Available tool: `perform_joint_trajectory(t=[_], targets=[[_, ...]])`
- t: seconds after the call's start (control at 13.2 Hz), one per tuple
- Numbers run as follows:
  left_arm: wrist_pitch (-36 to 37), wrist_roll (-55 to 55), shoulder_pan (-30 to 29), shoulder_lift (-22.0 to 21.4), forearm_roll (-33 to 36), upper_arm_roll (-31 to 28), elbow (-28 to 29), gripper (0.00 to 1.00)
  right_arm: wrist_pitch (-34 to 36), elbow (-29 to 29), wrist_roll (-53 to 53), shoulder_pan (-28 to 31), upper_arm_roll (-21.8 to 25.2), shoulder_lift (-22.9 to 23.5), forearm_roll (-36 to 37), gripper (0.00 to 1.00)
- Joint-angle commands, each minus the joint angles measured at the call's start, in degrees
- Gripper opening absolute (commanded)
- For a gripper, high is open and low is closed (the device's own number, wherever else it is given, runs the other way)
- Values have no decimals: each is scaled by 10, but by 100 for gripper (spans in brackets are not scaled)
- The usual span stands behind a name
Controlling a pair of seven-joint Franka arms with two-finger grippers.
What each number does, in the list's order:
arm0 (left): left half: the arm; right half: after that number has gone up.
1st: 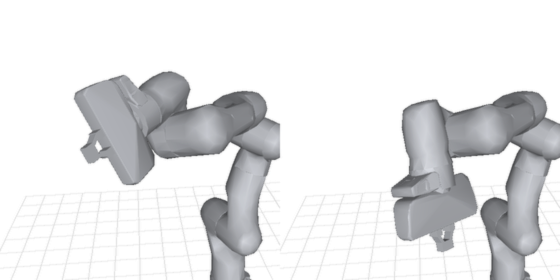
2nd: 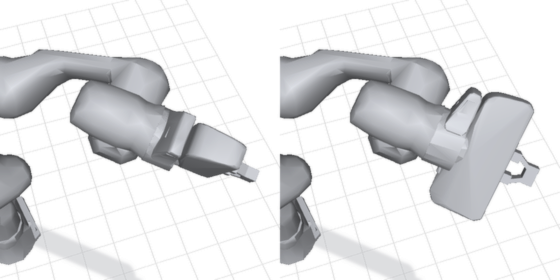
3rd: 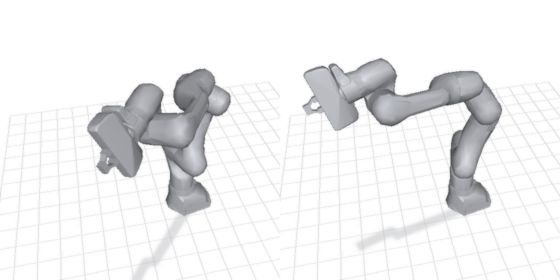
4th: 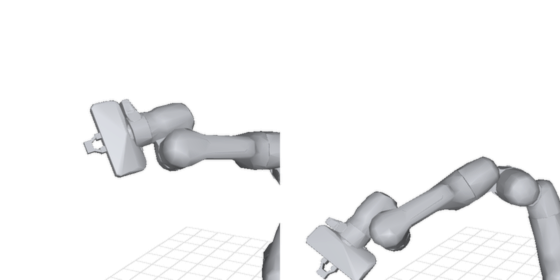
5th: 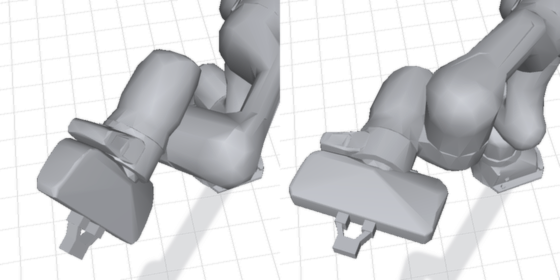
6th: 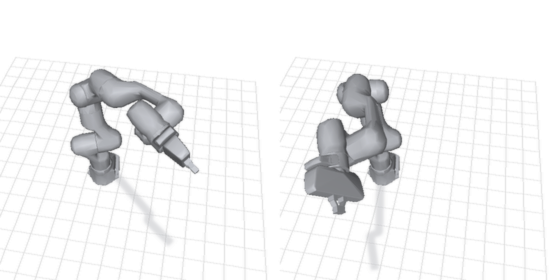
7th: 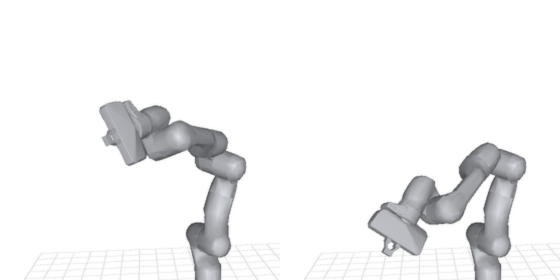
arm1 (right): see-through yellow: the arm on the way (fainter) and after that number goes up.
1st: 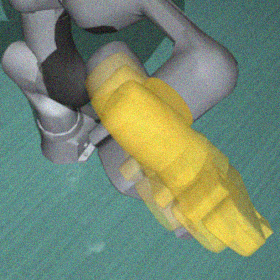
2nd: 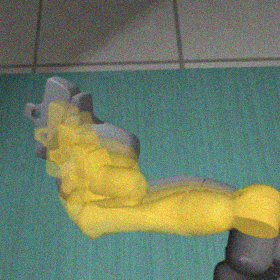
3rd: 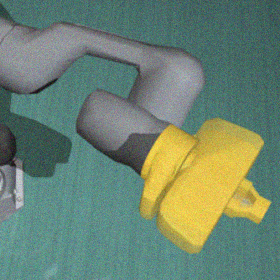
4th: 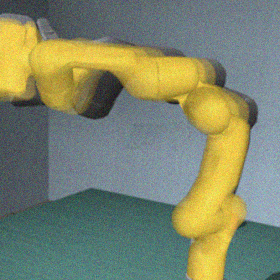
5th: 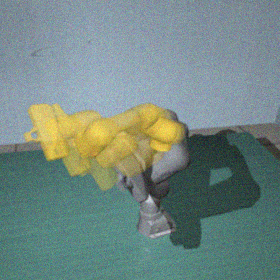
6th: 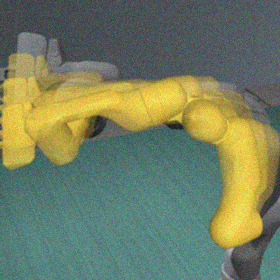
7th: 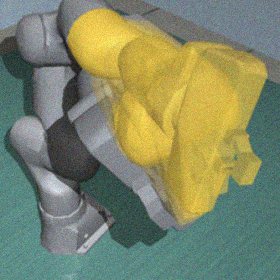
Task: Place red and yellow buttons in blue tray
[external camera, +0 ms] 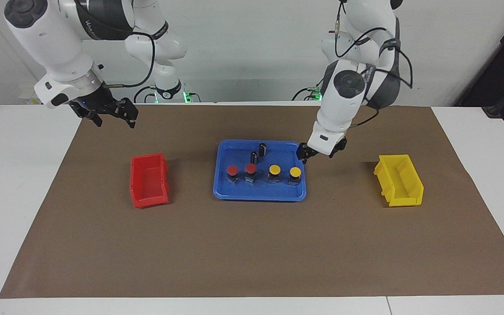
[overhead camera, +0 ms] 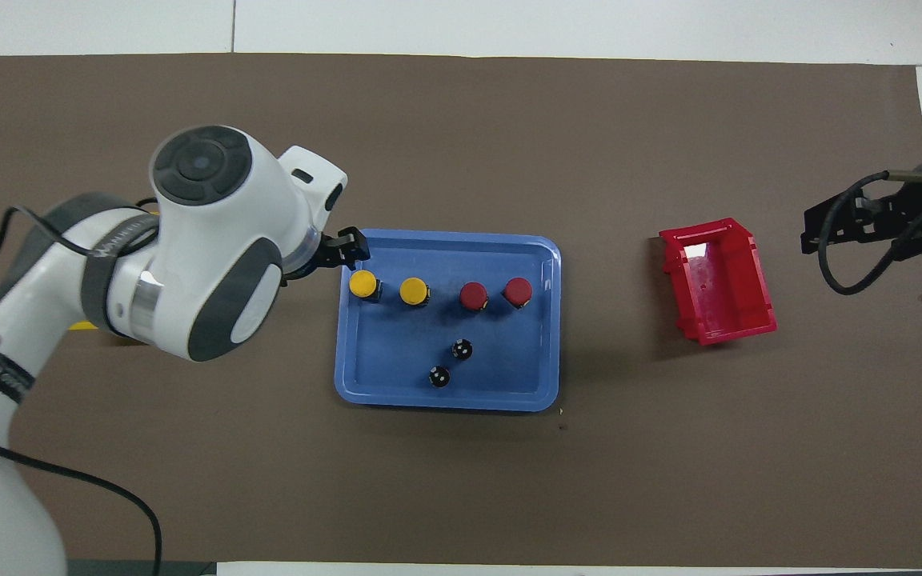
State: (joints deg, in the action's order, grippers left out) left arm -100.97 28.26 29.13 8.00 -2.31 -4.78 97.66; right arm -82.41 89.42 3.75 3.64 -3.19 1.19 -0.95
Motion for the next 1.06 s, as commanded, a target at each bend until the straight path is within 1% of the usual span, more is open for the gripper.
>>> perform_joint_trajectory(t=[0.0,0.08,0.15,0.3,0.46,0.53,0.68,0.99], targets=[[24,-62,-55,-32,-2,-2,-12,100,-31,34,-22,8,-6,-27,3,100],[35,-75,-83,-46,-2,-1,-13,100,-37,36,-22,6,-6,-27,3,100],[62,-113,-113,-55,-2,-1,-26,100,-37,36,-21,6,-6,-27,3,100],[128,-211,-167,-61,-2,-2,-67,100,-35,36,-22,7,-6,-28,3,100],[178,-253,-209,-58,-1,-2,-121,100,-36,37,-21,7,-6,-28,3,100],[197,-278,-223,-55,-1,-2,-137,100,-35,37,-21,7,-6,-28,3,100],[211,-306,-231,-57,1,-3,-140,100,-35,36,-20,7,-6,-28,3,100],[210,-306,-227,-59,19,-1,-140,100,-34,35,-17,7,-6,-28,3,100]])
